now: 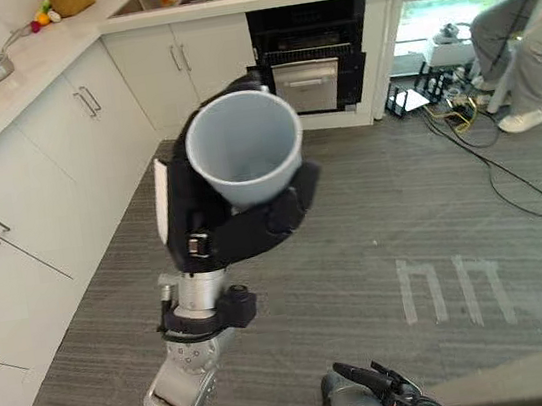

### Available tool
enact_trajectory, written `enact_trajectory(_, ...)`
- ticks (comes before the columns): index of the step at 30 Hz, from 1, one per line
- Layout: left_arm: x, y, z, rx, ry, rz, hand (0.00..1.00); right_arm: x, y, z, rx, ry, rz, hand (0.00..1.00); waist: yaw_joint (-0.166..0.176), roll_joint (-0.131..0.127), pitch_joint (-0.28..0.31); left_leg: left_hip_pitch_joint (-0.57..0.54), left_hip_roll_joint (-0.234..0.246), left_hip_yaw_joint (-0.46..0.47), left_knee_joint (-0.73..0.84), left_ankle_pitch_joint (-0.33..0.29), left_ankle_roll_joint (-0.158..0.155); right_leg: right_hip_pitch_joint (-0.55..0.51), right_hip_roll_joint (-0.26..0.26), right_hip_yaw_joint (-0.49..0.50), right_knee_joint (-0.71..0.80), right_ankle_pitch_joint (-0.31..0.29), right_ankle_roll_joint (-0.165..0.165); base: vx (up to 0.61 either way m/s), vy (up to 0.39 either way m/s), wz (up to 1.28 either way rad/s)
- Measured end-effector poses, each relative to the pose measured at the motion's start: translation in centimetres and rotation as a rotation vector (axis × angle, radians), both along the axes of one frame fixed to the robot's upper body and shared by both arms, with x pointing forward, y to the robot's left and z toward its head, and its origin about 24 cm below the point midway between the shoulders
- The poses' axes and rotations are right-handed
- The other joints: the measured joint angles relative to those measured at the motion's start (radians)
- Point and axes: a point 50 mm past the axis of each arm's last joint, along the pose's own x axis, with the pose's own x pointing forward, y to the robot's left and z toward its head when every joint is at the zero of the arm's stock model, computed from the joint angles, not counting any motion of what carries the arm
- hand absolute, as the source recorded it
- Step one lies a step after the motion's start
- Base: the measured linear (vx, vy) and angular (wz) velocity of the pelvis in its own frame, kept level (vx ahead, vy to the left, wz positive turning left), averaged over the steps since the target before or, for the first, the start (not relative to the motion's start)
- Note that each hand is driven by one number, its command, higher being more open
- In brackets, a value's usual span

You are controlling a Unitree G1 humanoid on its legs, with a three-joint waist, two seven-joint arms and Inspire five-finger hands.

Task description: Walk over to the sink, pick up the cup, carry it to the dishwasher, place the cup inside the dishwasher, then close the dishwasher door

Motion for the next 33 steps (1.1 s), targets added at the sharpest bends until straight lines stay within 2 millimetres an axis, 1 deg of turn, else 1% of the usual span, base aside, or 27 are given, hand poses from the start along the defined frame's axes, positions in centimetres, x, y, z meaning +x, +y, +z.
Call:
enact_trajectory(1, -0.8, 0.3, 1.2, -0.044, -0.03, 0.031, 0.0, -2.5, 1.8, -0.2, 0.066, -0.015, -0.016, 1.0, 0.002, -0.076, -0.084, 0.006, -0.03, 0.069, 0.03, -0.115, -0.023, -0.026, -0.064, 0.011, 0.084, -0.045, 0.074, 0.08, -0.024, 0.18)
enact_trajectory(4, -0.8, 0.3, 1.2, -0.044, -0.03, 0.031, 0.0, -2.5, 1.8, -0.2, 0.067, -0.014, -0.016, 1.0, 0.001, -0.077, -0.084, 0.005, -0.03, 0.069, 0.029, -0.114, -0.022, -0.026, -0.064, 0.01, 0.08, -0.044, 0.073, 0.0, 0.0, 0.0)
enact_trajectory(7, -0.8, 0.4, 1.2, -0.048, -0.028, 0.034, 0.0, -3.0, 1.9, -0.3, 0.069, -0.004, -0.019, 1.0, 0.001, -0.08, -0.104, -0.005, -0.018, 0.109, 0.013, -0.096, -0.024, -0.034, -0.049, 0.007, 0.044, -0.022, 0.072, -0.02, -0.015, -0.07)
enact_trajectory(9, -0.6, 1.2, 0.9, -0.063, -0.011, 0.075, 0.0, -3.1, 2.1, -0.3, 0.074, 0.006, -0.004, 1.0, -0.002, -0.082, -0.129, -0.039, -0.003, 0.128, 0.018, -0.079, -0.029, -0.054, -0.033, 0.014, 0.006, 0.002, 0.069, -0.04, -0.05, -0.17)
enact_trajectory(10, -0.5, 1.7, 0.7, -0.076, 0.005, 0.103, 0.0, -3.2, 2.1, -0.4, 0.074, 0.009, 0.012, 1.0, -0.003, -0.075, -0.137, -0.051, 0.008, 0.139, 0.018, -0.073, -0.031, -0.054, -0.025, 0.01, -0.019, 0.007, 0.072, 0.0, -0.071, -0.11)
enact_trajectory(11, -0.4, 2.3, 0.3, -0.101, 0.029, 0.136, 0.0, -3.1, 2.1, -0.3, 0.071, 0.012, 0.036, 1.0, 0.001, -0.074, -0.138, -0.059, 0.022, 0.15, 0.019, -0.07, -0.032, -0.062, -0.031, -0.016, -0.002, -0.006, 0.059, 0.03, -0.101, -0.09)
enact_trajectory(12, -0.4, 3.3, -0.5, -0.139, 0.082, 0.19, 0.0, -3.1, 2.4, -0.4, 0.066, 0.02, 0.082, 1.0, 0.004, -0.084, -0.14, -0.069, 0.031, 0.157, 0.036, -0.07, -0.032, -0.075, -0.059, -0.036, 0.085, -0.052, 0.05, 0.08, -0.135, 0.01)
enact_trajectory(13, -0.5, 4.5, -1.8, -0.175, 0.156, 0.255, 0.0, -3.2, 2.6, -0.4, 0.052, 0.035, 0.132, 1.0, 0.006, -0.1, -0.149, -0.09, 0.046, 0.161, 0.094, -0.073, -0.035, -0.062, -0.092, -0.044, 0.151, -0.116, 0.068, 0.1, -0.141, 0.11)
enact_trajectory(14, -0.6, 5.3, -2.4, -0.193, 0.192, 0.294, 0.0, -3.3, 2.7, -0.5, 0.047, 0.043, 0.154, 1.0, 0.01, -0.114, -0.146, -0.115, 0.056, 0.158, 0.16, -0.078, -0.031, -0.046, -0.11, -0.043, 0.163, -0.148, 0.076, 0.09, -0.205, 0.23)
enact_trajectory(15, -0.8, 6.8, -3.7, -0.237, 0.266, 0.373, 0.0, -3.3, 2.7, -0.4, 0.038, 0.051, 0.198, 1.0, 0.024, -0.127, -0.126, -0.211, 0.114, 0.129, 0.395, -0.09, -0.013, -0.016, -0.102, -0.043, 0.15, -0.207, 0.106, 0.05, -0.25, 0.25)
enact_trajectory(16, -1.3, 8.0, -5.1, -0.277, 0.356, 0.445, 0.0, -3.2, 2.3, -0.3, 0.032, 0.054, 0.215, 1.0, 0.038, -0.107, -0.107, -0.346, 0.195, 0.066, 0.657, -0.085, 0.02, 0.013, -0.062, -0.053, 0.128, -0.222, 0.086, 0.03, -0.249, 0.13)
enact_trajectory(18, -2.0, 9.4, -7.0, -0.322, 0.459, 0.519, 0.0, -3.5, 2.0, -0.4, 0.037, 0.082, 0.251, 1.0, 0.062, -0.092, -0.095, -0.472, 0.228, 0.017, 0.783, -0.086, 0.023, 0.071, -0.03, -0.081, 0.056, -0.215, 0.079, 0.14, -0.158, 0.11)
enact_trajectory(19, -2.0, 10.0, -7.9, -0.321, 0.498, 0.553, 0.0, -3.7, 1.9, -0.5, 0.042, 0.1, 0.252, 1.0, 0.063, -0.091, -0.098, -0.524, 0.211, 0.01, 0.712, -0.087, 0.023, 0.106, -0.031, -0.124, -0.002, -0.191, 0.074, 0.22, -0.085, 0.34)
enact_trajectory(20, -1.9, 10.3, -8.2, -0.32, 0.511, 0.565, 0.0, -3.7, 1.8, -0.5, 0.043, 0.104, 0.255, 1.0, 0.063, -0.091, -0.097, -0.542, 0.193, 0.013, 0.649, -0.087, 0.022, 0.12, -0.031, -0.136, -0.02, -0.186, 0.071, 0.23, -0.023, 0.53)
enact_trajectory(21, -1.9, 10.6, -8.7, -0.318, 0.529, 0.58, 0.0, -3.4, 1.6, -0.6, 0.05, 0.106, 0.261, 1.0, 0.061, -0.09, -0.086, -0.549, 0.141, 0.012, 0.495, -0.084, 0.018, 0.152, -0.04, -0.156, -0.048, -0.182, 0.064, 0.26, 0.04, 0.55)
enact_trajectory(22, -1.9, 10.7, -9.0, -0.315, 0.543, 0.591, 0.0, -3.2, 1.4, -0.7, 0.052, 0.109, 0.267, 1.0, 0.058, -0.095, -0.077, -0.547, 0.071, 0.004, 0.325, -0.059, 0.008, 0.175, -0.062, -0.173, -0.07, -0.18, 0.062, 0.26, 0.065, 0.5)
enact_trajectory(23, -1.8, 10.7, -9.0, -0.314, 0.547, 0.593, 0.0, -3.1, 1.3, -0.8, 0.052, 0.113, 0.27, 1.0, 0.059, -0.1, -0.072, -0.545, 0.035, -0.008, 0.249, -0.01, 0.016, 0.186, -0.077, -0.174, -0.08, -0.181, 0.069, 0.36, 0.138, 0.26)
enact_trajectory(24, -1.9, 10.8, -9.1, -0.315, 0.551, 0.6, 0.0, -3.2, 1.1, -0.9, 0.05, 0.129, 0.284, 1.0, 0.075, -0.107, -0.072, -0.521, -0.028, -0.045, 0.114, 0.114, -0.006, 0.207, -0.102, -0.163, -0.116, -0.173, 0.089, 0.32, 0.132, 0.03)
enact_trajectory(25, -1.9, 10.8, -8.8, -0.319, 0.537, 0.599, 0.0, -3.3, 0.7, -1.0, 0.044, 0.139, 0.29, 1.0, 0.082, -0.095, -0.071, -0.519, -0.049, -0.079, 0.068, 0.207, -0.034, 0.229, -0.105, -0.155, -0.161, -0.163, 0.112, 0.35, 0.149, 0.0)
enact_trajectory(26, -1.9, 10.8, -8.6, -0.319, 0.523, 0.6, 0.0, -3.1, 0.6, -1.1, 0.042, 0.143, 0.291, 1.0, 0.081, -0.095, -0.066, -0.525, -0.061, -0.087, 0.085, 0.205, -0.001, 0.242, -0.111, -0.153, -0.179, -0.159, 0.13, 0.33, 0.17, 0.12)
enact_trajectory(27, -1.8, 11.0, -8.5, -0.319, 0.509, 0.609, 0.0, -2.9, 0.6, -1.2, 0.044, 0.152, 0.292, 1.0, 0.077, -0.102, -0.063, -0.548, -0.089, -0.099, 0.14, 0.172, 0.037, 0.271, -0.129, -0.118, -0.22, -0.149, 0.152, 0.34, 0.203, 0.19)
enact_trajectory(28, -1.7, 11.0, -8.4, -0.323, 0.505, 0.608, 0.0, -2.9, 0.5, -1.2, 0.044, 0.153, 0.292, 1.0, 0.075, -0.105, -0.064, -0.562, -0.106, -0.098, 0.158, 0.156, 0.046, 0.284, -0.143, -0.107, -0.24, -0.148, 0.167, 0.5, 0.332, 0.23)
enact_trajectory(29, -1.4, 10.8, -8.1, -0.333, 0.493, 0.602, 0.0, -2.6, 0.2, -1.3, 0.034, 0.16, 0.295, 1.0, 0.072, -0.108, -0.064, -0.564, -0.137, -0.09, 0.115, 0.163, 0.071, 0.295, -0.181, -0.112, -0.25, -0.152, 0.199, 0.51, 0.353, 0.15)
enact_trajectory(30, -1.1, 10.8, -8.0, -0.347, 0.489, 0.602, 0.0, -2.4, -0.5, -1.2, 0.015, 0.163, 0.291, 1.0, 0.065, -0.111, -0.059, -0.528, -0.164, -0.067, 0.117, 0.15, 0.104, 0.316, -0.215, -0.093, -0.252, -0.129, 0.219, 0.53, 0.355, 0.04)
enact_trajectory(31, -1.0, 10.9, -7.9, -0.355, 0.487, 0.612, 0.0, -2.1, -0.5, -1.2, 0.013, 0.154, 0.29, 1.0, 0.061, -0.106, -0.055, -0.525, -0.16, -0.059, 0.168, 0.125, 0.11, 0.338, -0.218, -0.074, -0.254, -0.101, 0.221, 0.46, 0.317, -0.07)
enact_trajectory(32, -0.7, 11.2, -7.6, -0.362, 0.473, 0.619, 0.0, -1.7, 0.2, -1.2, 0.032, 0.128, 0.266, 1.0, 0.061, -0.112, -0.043, -0.579, -0.154, -0.033, 0.358, 0.067, 0.1, 0.386, -0.225, -0.039, -0.221, -0.066, 0.214, 0.35, 0.303, -0.02)
enact_trajectory(33, -0.5, 10.8, -7.2, -0.363, 0.457, 0.591, 0.0, -2.2, 0.1, -1.1, 0.032, 0.119, 0.264, 1.0, 0.058, -0.099, -0.062, -0.549, -0.16, -0.039, 0.192, 0.103, 0.087, 0.391, -0.235, -0.044, -0.12, -0.077, 0.23, 0.33, 0.352, 0.05)
